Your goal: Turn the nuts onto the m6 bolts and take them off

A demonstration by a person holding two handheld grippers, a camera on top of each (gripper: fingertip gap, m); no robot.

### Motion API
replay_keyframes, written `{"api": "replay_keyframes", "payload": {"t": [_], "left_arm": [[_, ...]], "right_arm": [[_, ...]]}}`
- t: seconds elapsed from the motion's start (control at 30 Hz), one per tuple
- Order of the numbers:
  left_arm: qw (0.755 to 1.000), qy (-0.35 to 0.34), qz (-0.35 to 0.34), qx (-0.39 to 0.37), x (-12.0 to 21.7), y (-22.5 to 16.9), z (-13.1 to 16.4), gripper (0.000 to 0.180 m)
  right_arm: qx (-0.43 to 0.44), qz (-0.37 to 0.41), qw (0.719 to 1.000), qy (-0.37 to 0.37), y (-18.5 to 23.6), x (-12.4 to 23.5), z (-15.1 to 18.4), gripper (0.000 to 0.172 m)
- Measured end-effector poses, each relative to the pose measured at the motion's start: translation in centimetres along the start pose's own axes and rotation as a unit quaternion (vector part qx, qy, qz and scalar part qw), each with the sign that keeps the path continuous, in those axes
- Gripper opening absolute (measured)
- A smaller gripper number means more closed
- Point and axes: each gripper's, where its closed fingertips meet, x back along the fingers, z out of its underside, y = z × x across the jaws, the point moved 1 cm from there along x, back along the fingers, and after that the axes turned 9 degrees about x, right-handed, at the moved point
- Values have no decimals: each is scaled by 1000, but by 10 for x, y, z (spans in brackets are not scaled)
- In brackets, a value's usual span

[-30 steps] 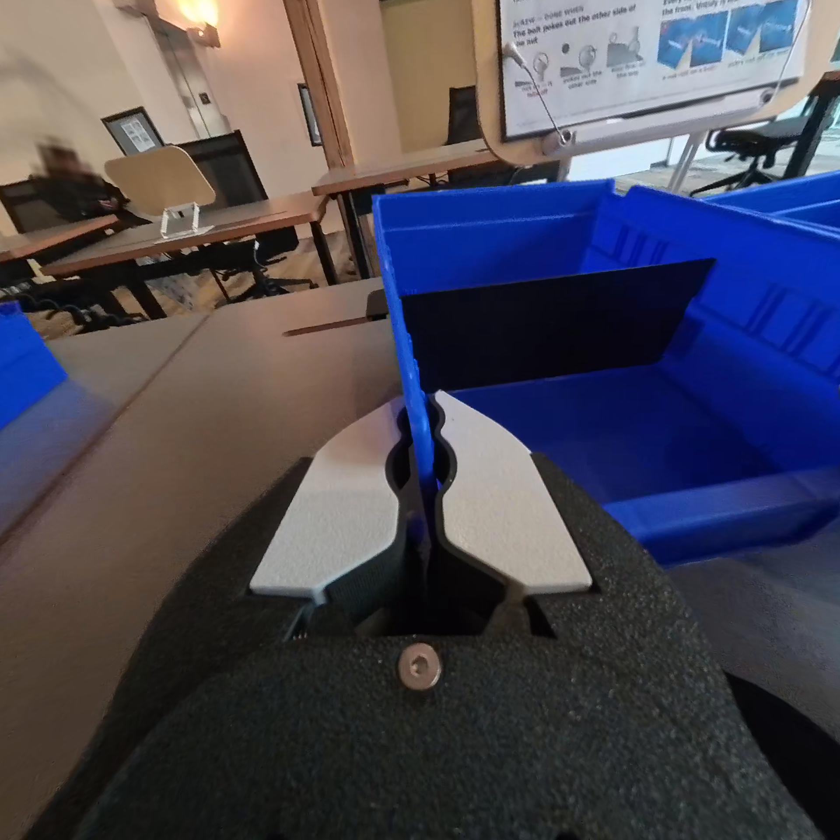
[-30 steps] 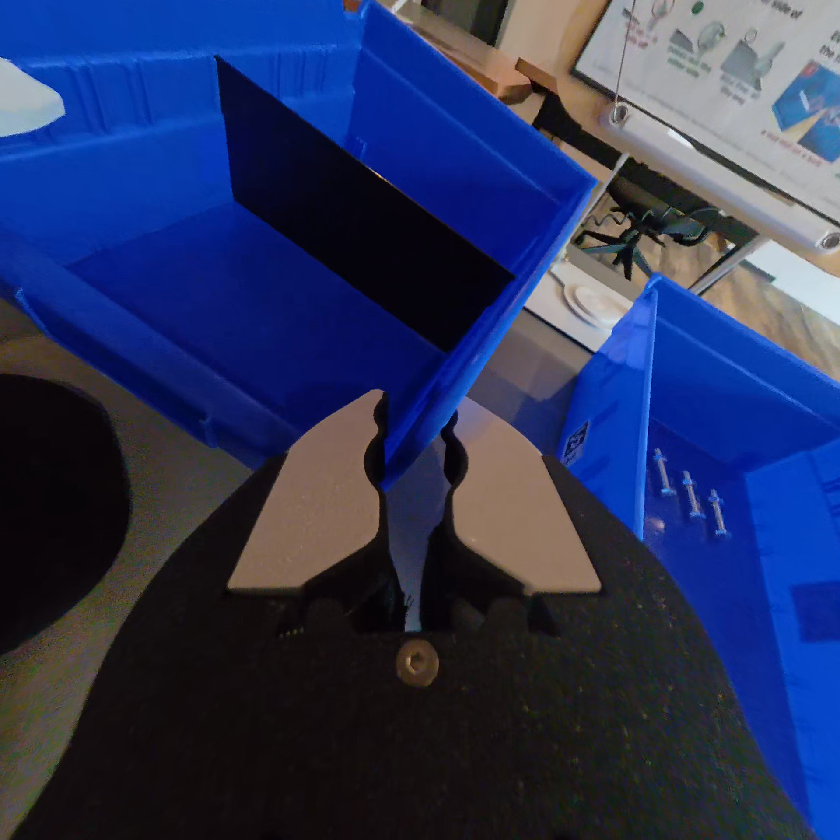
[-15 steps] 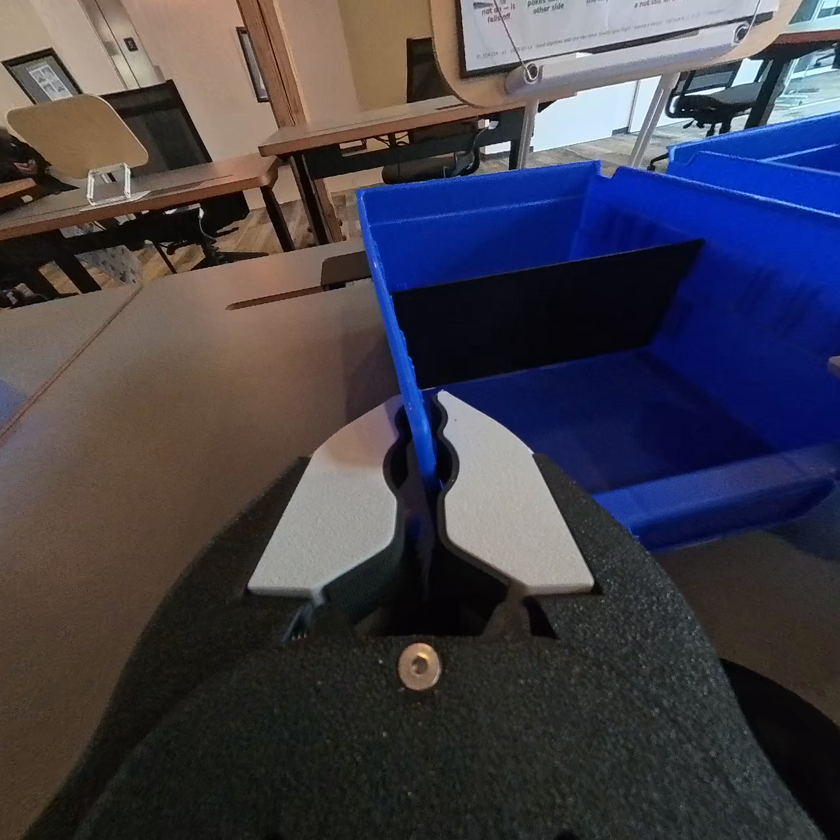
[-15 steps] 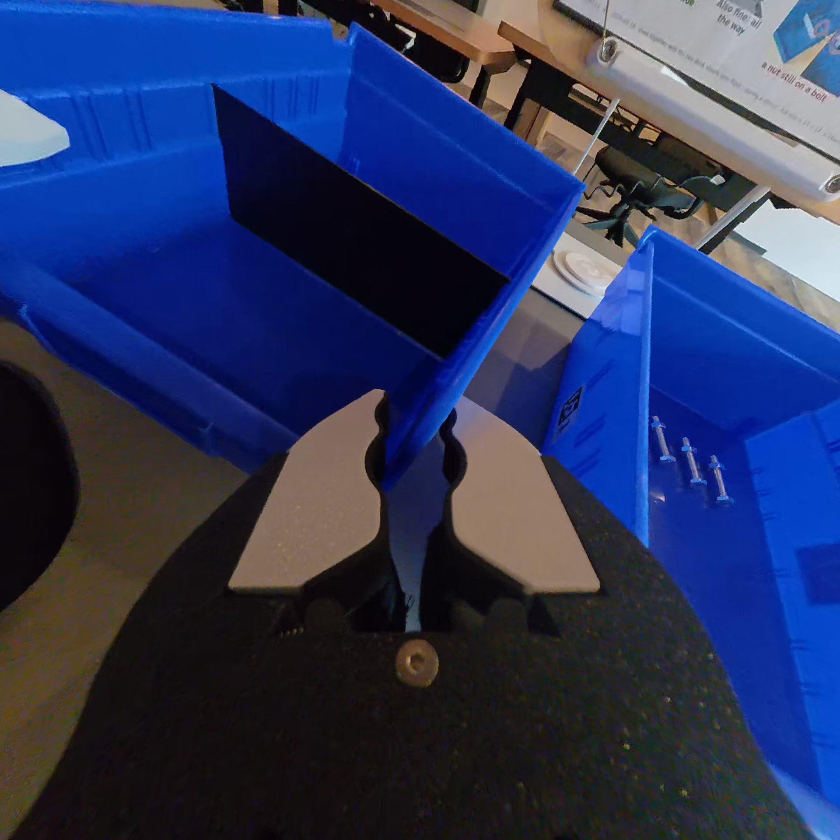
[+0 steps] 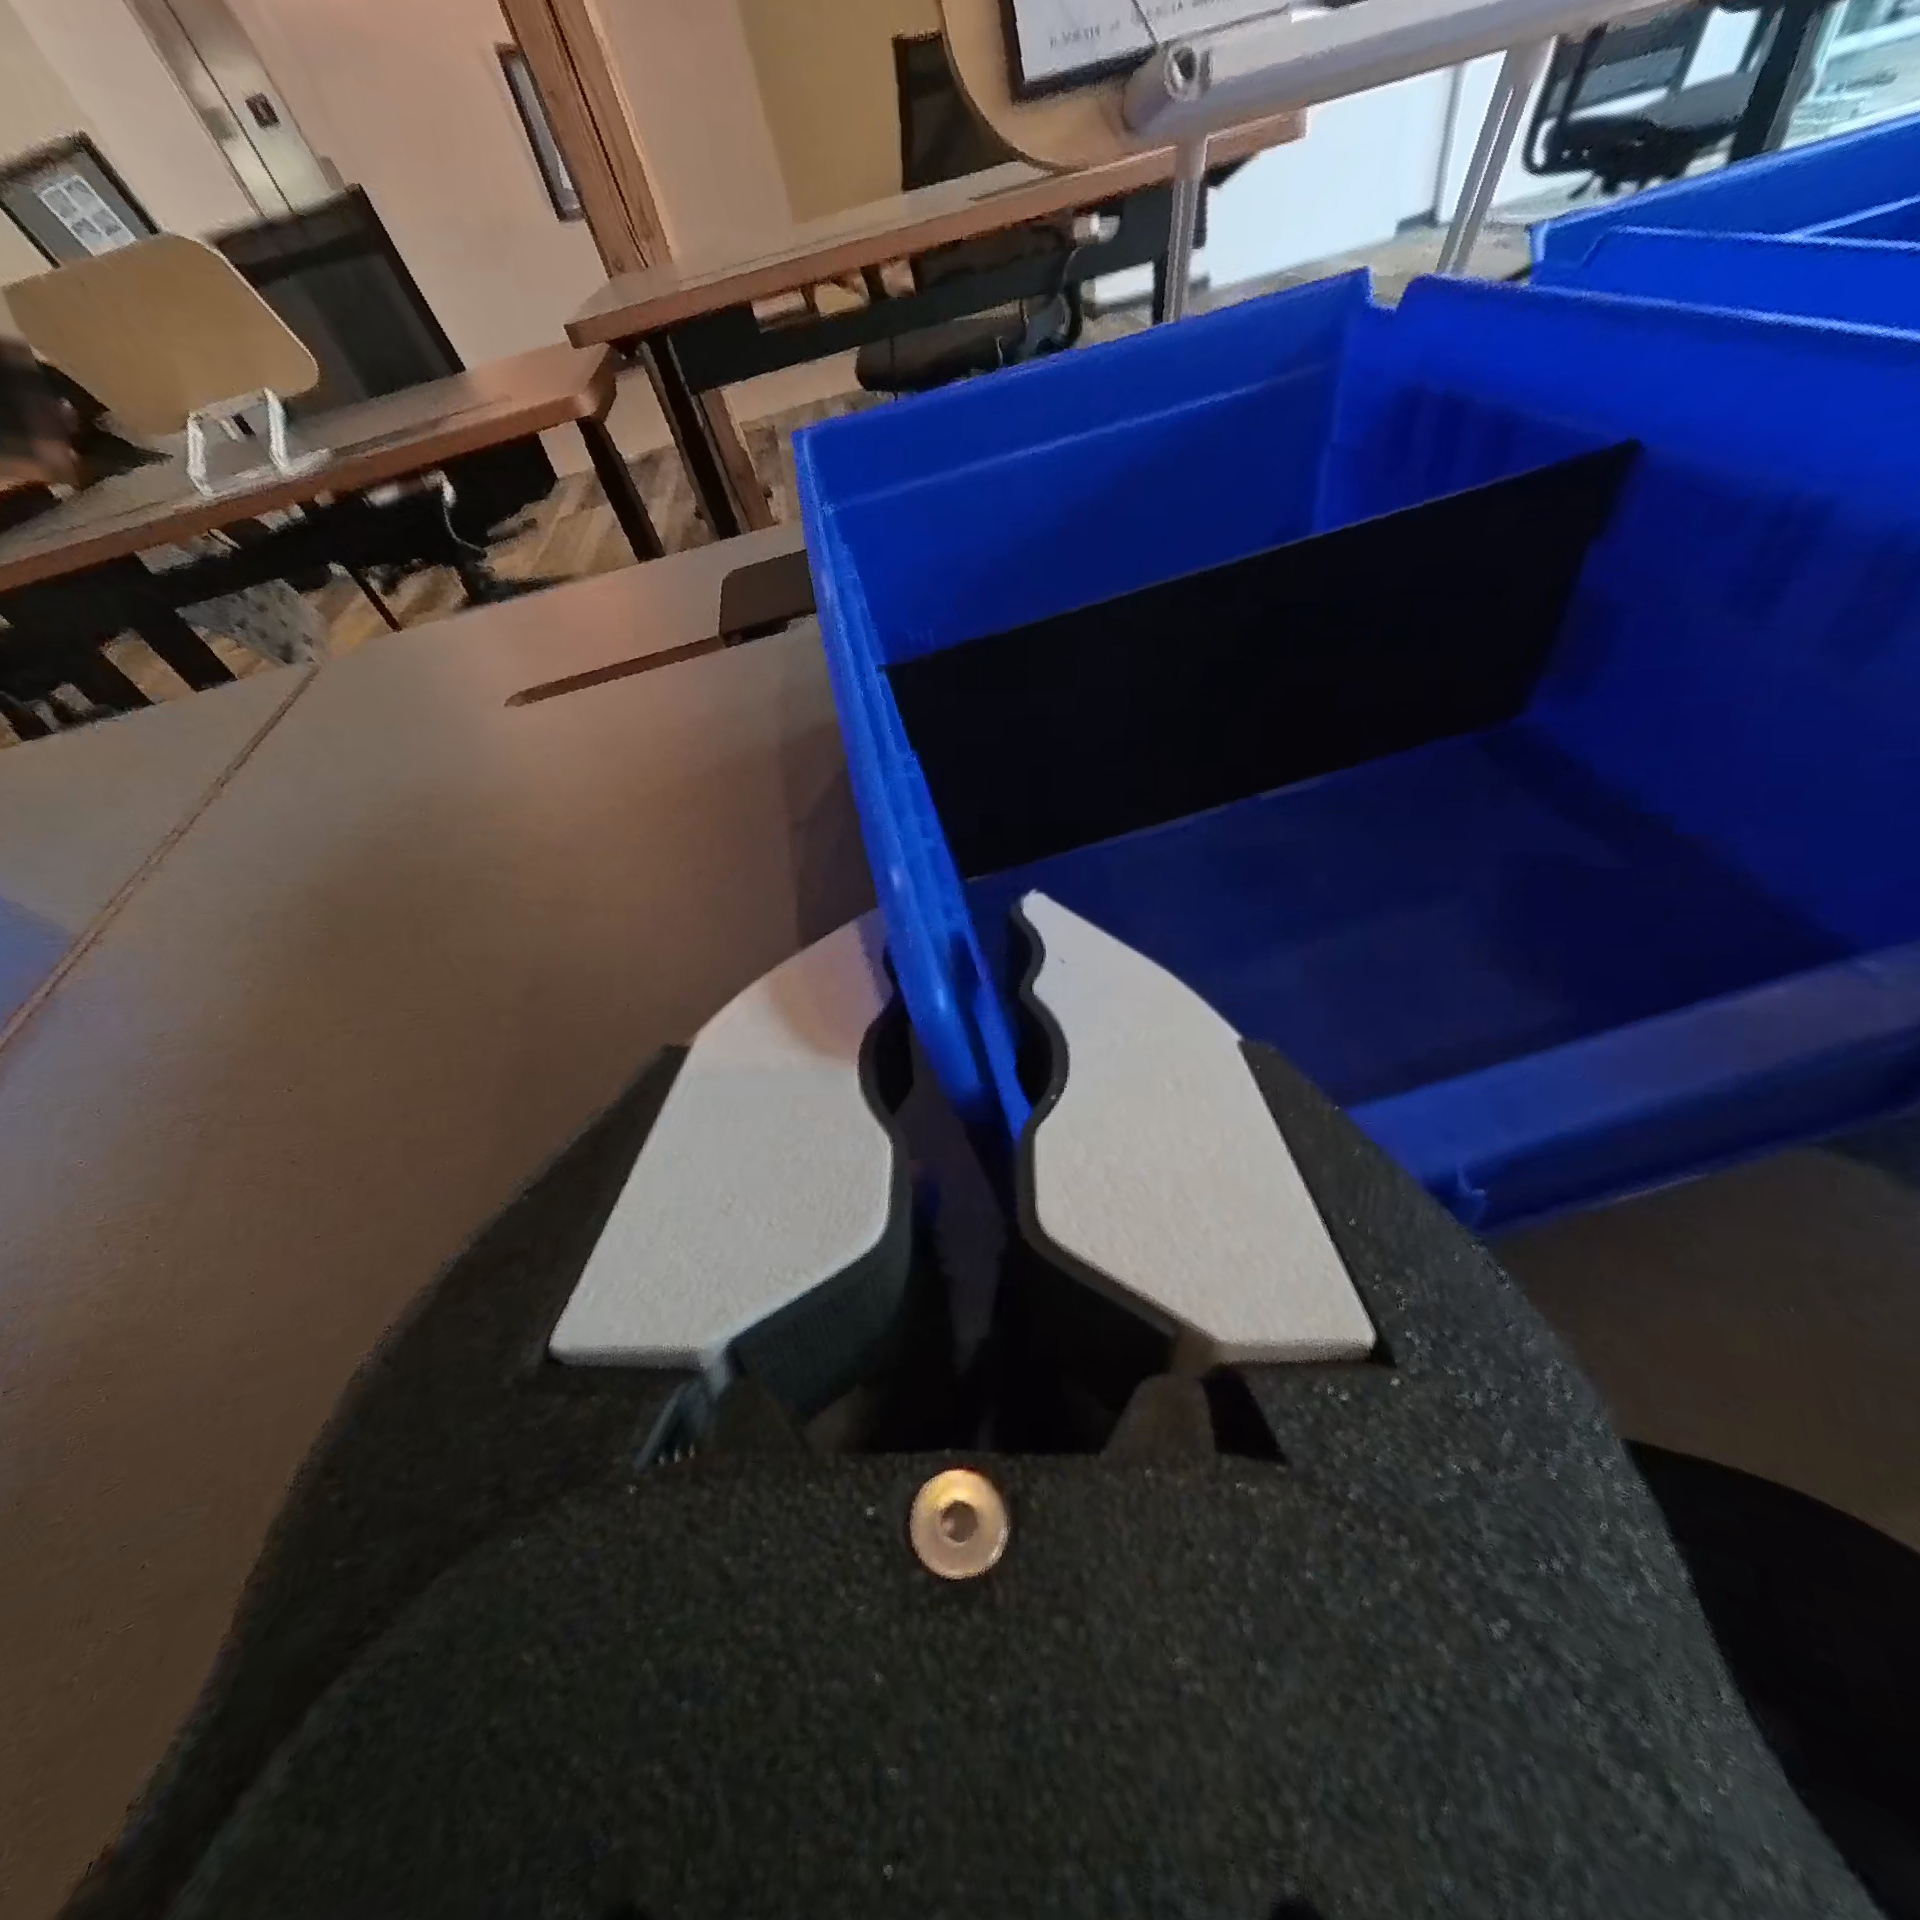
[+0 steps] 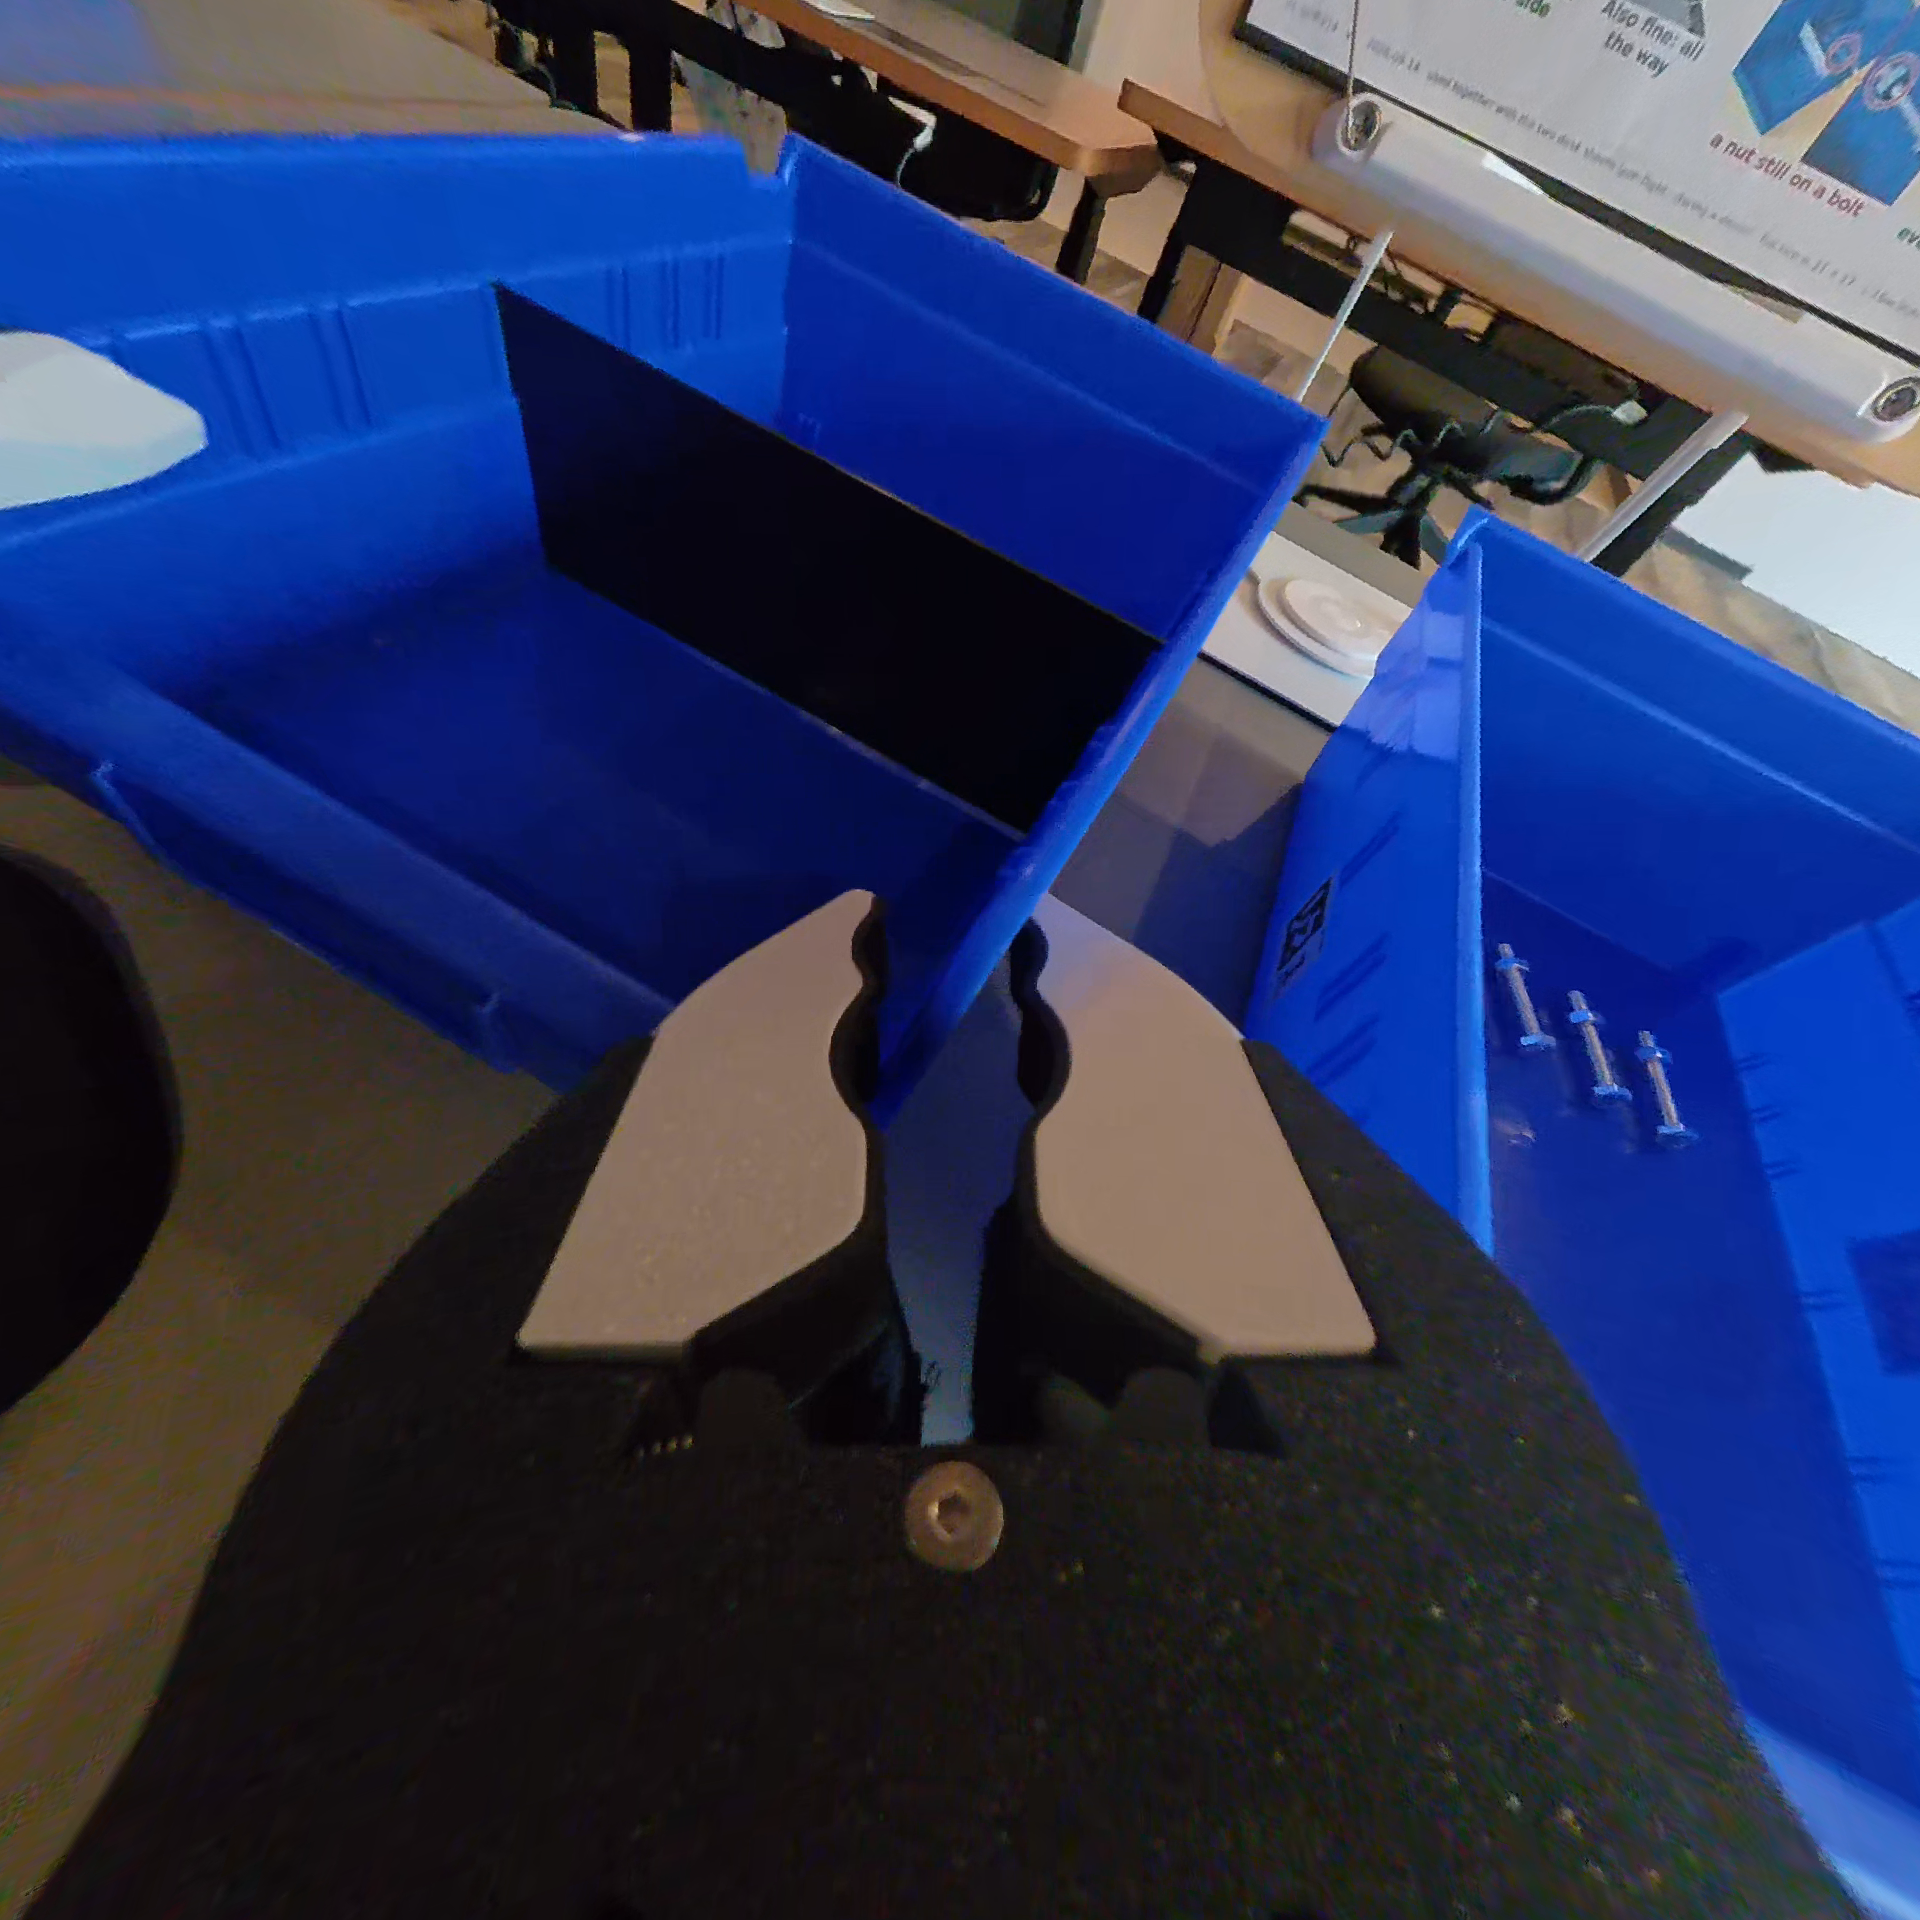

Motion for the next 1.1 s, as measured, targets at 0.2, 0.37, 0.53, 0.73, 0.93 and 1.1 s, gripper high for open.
{"api": "replay_keyframes", "payload": {"t": [0.2,0.37,0.53,0.73,0.93,1.1], "left_arm": [[996,-76,-20,-31,11,3,-20,59],[978,-200,-56,-31,42,13,-62,94],[940,-333,-32,-70,93,-27,-113,85],[940,-318,119,-5,107,-128,-137,67],[967,-168,192,4,67,-218,-98,62],[979,-76,188,-16,32,-259,-49,56]], "right_arm": [[5,28,999,-43,-6,14,-14,57],[21,28,991,-125,-12,56,-39,85],[-44,29,965,-257,-58,122,-69,102],[-108,42,963,-244,-145,166,-37,91],[-115,118,976,-146,-207,178,46,87],[-73,160,981,-88,-231,161,95,78]]}}
